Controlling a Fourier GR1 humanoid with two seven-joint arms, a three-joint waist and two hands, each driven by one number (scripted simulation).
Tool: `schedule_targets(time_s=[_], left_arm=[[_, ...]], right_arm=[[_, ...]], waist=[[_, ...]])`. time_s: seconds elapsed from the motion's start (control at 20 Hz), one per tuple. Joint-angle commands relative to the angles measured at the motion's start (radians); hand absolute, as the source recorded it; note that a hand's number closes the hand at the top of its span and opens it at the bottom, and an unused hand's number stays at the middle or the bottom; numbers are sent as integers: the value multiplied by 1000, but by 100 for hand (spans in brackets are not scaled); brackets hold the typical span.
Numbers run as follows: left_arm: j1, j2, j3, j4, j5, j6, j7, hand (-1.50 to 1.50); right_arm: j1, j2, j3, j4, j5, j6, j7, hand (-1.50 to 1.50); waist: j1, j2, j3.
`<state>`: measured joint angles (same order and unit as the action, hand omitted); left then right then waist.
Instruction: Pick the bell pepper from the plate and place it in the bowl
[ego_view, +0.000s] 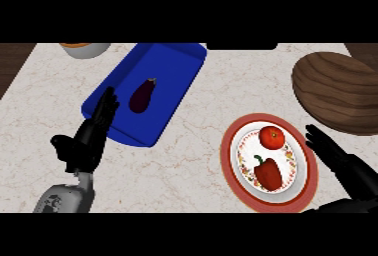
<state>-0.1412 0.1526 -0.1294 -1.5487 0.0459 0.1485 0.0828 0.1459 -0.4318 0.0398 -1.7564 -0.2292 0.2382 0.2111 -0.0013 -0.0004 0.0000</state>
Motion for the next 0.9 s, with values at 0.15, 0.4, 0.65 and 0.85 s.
schedule_targets(time_s=[0.15, 0.4, 0.65, 0.85], left_arm=[[6, -24, 31, 33, -8, -31, -38, 0], [15, -25, 46, -31, -20, -56, 19, 0], [-20, -68, 45, 2, -47, -40, 19, 0], [-8, -61, 44, -27, -67, -46, 46, 0]], right_arm=[[-32, 59, -82, 96, -41, 97, -86, -150], [2, 123, -76, -20, -51, 78, 45, -150], [-2, 190, -55, 23, 1, 80, 16, -150], [33, 238, -31, 97, 49, 93, -61, -150]], waist=[[1, 0, 0], [0, 0, 0], [0, 0, 0], [-1, 0, 0]])
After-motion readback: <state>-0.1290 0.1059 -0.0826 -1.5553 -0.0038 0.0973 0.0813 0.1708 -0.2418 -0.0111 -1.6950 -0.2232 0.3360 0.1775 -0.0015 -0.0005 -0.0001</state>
